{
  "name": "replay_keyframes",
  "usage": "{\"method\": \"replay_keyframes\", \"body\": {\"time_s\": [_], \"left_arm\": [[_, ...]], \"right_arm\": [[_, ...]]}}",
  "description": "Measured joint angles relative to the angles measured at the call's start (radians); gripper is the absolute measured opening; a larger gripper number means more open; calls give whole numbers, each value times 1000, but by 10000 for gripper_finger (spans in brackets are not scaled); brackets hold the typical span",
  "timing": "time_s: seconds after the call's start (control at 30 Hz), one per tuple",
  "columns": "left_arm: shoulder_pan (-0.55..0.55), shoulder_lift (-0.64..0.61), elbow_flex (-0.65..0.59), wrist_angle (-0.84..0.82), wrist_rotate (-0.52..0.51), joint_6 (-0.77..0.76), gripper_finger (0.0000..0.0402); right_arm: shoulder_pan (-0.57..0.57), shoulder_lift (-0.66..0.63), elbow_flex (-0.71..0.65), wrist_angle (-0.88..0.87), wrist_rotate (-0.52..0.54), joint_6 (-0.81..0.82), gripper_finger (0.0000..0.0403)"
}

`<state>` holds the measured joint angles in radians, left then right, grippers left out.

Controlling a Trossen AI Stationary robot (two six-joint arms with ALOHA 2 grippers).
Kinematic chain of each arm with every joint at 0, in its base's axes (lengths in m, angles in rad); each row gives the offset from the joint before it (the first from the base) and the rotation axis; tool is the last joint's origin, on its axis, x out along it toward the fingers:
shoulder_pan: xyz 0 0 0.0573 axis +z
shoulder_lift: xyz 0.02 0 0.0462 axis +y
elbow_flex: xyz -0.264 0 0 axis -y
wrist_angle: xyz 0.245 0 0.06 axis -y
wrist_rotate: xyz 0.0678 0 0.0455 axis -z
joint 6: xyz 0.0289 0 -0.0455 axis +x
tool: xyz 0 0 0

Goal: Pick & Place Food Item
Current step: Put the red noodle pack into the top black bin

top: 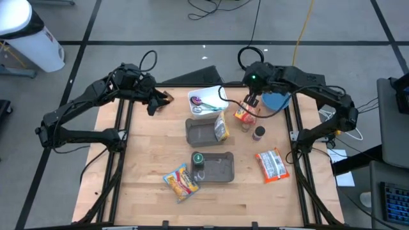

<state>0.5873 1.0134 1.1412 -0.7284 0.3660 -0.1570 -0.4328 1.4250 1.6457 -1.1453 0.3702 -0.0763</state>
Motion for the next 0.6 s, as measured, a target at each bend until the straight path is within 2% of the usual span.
{"method": "replay_keyframes", "body": {"time_s": [0.27,0.4,0.5,0.6], "left_arm": [[0,0,0,0,0,5,184],[0,0,0,-1,0,14,184],[0,0,0,-1,0,14,184],[0,0,0,-1,0,17,184]], "right_arm": [[11,16,9,-34,-8,40,0],[16,31,8,-26,-97,33,9],[15,35,8,-25,-151,29,40],[21,34,8,-8,-174,26,92]]}}
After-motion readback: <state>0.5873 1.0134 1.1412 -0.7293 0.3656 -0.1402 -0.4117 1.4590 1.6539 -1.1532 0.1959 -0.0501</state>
